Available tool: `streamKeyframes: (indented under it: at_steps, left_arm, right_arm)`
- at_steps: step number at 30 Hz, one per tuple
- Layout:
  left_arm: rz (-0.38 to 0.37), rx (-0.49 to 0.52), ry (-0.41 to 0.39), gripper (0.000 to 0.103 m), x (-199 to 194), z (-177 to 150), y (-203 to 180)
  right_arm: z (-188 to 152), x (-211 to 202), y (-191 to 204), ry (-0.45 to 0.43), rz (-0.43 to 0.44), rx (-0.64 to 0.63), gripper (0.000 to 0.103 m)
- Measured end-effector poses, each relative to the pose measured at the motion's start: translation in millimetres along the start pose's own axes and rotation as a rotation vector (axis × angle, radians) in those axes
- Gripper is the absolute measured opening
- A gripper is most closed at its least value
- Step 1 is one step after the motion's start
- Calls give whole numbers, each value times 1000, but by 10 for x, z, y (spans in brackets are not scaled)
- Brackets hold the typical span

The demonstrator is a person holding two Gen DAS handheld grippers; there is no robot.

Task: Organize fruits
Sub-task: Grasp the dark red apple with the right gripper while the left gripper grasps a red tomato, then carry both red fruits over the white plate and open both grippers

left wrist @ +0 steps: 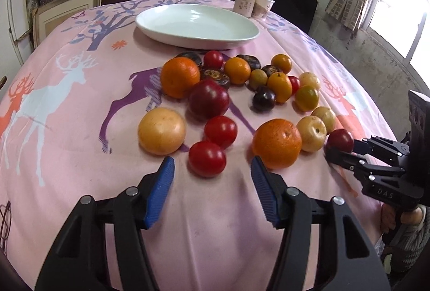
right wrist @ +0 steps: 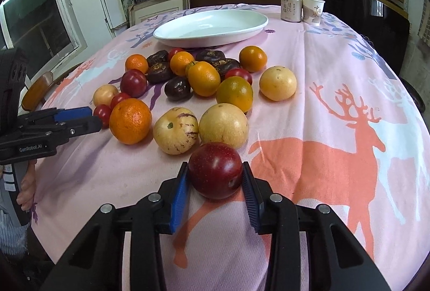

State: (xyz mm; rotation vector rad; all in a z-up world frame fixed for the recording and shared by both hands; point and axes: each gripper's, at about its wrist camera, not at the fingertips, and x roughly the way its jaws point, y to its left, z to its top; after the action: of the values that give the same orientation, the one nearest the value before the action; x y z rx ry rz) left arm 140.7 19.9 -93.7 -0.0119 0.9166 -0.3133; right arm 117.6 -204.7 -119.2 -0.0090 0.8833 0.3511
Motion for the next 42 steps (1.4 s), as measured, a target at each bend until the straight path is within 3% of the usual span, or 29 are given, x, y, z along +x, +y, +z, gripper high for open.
streamKeyframes:
  at_steps: [6,9,13,18,25,30,33,37,39,42]
  left_arm:
    - [5,43,3,55,87,79,-104]
    - [33,42,15,48,107,18,-51]
    - [12,-2,26,36,139,6,82]
    - [13,-4,25,30,184,39,96]
    - [-17,-45,-20,29,-2,-17,158]
    - [-17,-33,-73,29,-196,206,190]
    - [-3,-31,-116,29,-265,542,243]
    - [2,-51,-156,29,-159,1139,343]
    - [14,-59,-154,29,-5,1409,376]
    - [36,-70,-124,29,344,1742,445]
  right_arm:
    - [-4,11,-16,0,4,6,39]
    - [-13,9,-31,-2,9,10,39]
    - [-17,4,-43,-3,11,12,39]
    - [-18,1,-47,-5,14,15,38]
    - [-29,-33,-100,-19,43,36,38]
    - [41,-169,-141,-55,66,57,38]
    - [306,-369,-174,-110,75,48,38]
    - [977,-496,-222,-199,68,29,38]
    - [1373,-378,-227,-228,45,11,38]
    - [1833,68,-254,-200,42,10,38]
